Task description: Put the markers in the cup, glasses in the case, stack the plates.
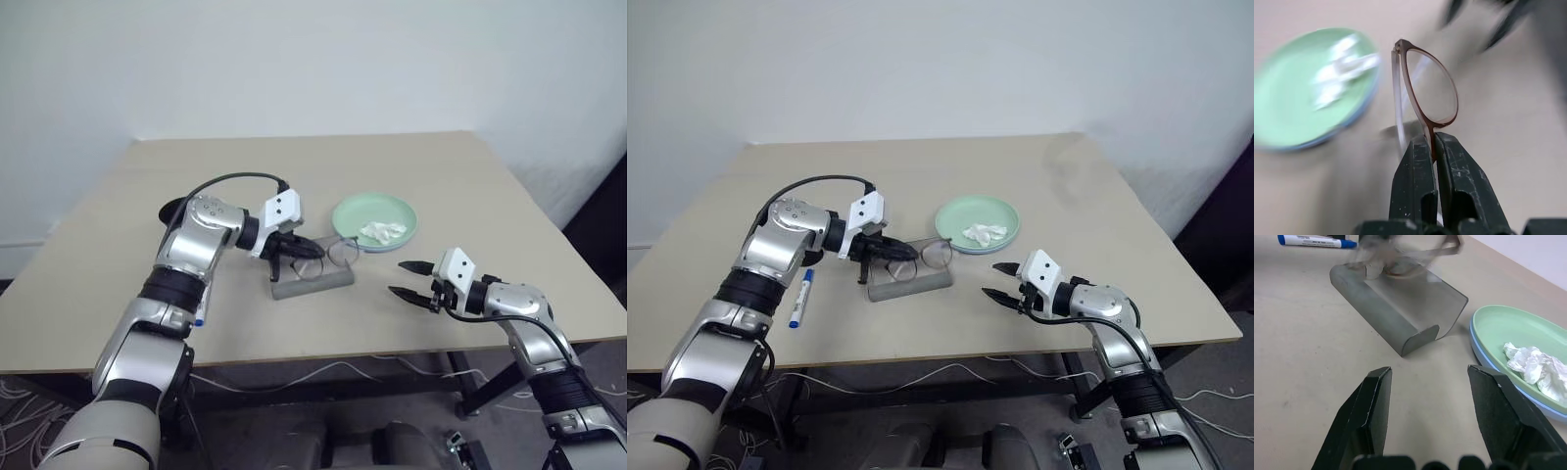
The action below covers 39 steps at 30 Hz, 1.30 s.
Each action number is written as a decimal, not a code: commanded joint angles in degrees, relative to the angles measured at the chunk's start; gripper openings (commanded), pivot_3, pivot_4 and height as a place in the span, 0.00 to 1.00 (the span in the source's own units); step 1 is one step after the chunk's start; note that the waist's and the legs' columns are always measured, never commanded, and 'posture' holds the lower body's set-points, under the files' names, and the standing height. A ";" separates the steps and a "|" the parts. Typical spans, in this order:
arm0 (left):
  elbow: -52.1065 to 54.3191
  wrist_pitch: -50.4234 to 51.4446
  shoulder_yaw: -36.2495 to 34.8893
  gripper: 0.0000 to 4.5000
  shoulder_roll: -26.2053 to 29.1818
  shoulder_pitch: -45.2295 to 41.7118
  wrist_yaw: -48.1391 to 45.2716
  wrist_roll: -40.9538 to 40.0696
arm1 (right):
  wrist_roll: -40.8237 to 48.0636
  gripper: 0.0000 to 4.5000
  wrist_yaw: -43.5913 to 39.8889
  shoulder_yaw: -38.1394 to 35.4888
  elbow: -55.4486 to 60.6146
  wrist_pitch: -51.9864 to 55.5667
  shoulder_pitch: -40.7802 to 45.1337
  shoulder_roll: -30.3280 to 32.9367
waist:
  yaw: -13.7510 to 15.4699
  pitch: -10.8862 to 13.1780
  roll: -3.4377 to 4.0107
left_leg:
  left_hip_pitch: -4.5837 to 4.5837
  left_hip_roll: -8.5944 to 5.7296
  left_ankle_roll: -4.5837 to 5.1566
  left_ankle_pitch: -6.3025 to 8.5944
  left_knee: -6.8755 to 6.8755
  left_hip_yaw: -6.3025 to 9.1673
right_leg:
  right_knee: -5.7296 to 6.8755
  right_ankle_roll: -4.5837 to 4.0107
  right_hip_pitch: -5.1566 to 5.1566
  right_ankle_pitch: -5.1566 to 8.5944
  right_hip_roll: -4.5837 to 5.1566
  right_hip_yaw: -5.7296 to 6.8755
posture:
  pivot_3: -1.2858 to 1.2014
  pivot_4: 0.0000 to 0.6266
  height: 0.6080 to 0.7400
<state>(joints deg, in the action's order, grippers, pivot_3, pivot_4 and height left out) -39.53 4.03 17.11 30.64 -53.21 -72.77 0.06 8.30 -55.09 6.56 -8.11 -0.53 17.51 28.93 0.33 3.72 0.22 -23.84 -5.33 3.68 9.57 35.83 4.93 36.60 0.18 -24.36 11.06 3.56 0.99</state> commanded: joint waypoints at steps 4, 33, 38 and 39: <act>-12.66 -13.57 1.44 0.01 -3.22 -5.41 7.13 6.98 | 1.25 0.60 0.59 -0.96 2.50 -0.70 0.65 -0.25 | 0.31 0.00 -0.04 | -0.01 -0.02 0.01 0.00 0.02 -0.02 | -0.02 0.05 0.00 0.01 0.01 0.00 | 0.52 0.00 0.98; -17.03 -13.49 3.06 0.01 -5.43 -3.56 -3.85 12.21 | 1.08 0.60 2.67 -0.35 4.91 0.49 -1.81 -0.90 | 0.18 0.00 -0.19 | -0.02 -0.04 0.14 0.06 0.24 -0.05 | 0.05 0.27 0.10 -0.02 0.02 0.06 | 0.52 0.00 0.98; -16.74 -13.13 2.31 0.28 -5.63 -3.76 -0.97 12.42 | 1.06 0.60 2.58 -0.16 4.83 0.51 -1.54 -1.05 | 0.24 0.00 -0.21 | 0.01 -0.04 0.13 0.06 0.25 -0.04 | 0.06 0.26 0.13 -0.02 0.03 0.07 | 0.52 0.00 0.98; -16.88 -12.77 2.08 0.28 -5.76 -3.93 -0.46 12.42 | 1.06 0.60 2.58 -0.13 4.87 0.53 -1.52 -1.07 | 0.24 0.00 -0.22 | 0.01 -0.04 0.14 0.06 0.26 -0.04 | 0.06 0.26 0.13 -0.02 0.03 0.07 | 0.52 0.00 0.98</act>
<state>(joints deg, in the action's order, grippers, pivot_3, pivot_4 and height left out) -57.10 -9.12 19.76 24.81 -56.22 -74.04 12.53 8.49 -52.66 7.06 -4.91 0.28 14.69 27.91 0.57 3.72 0.00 -23.83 -5.37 3.82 9.63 36.10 4.89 36.66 0.44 -24.23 11.04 3.60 1.05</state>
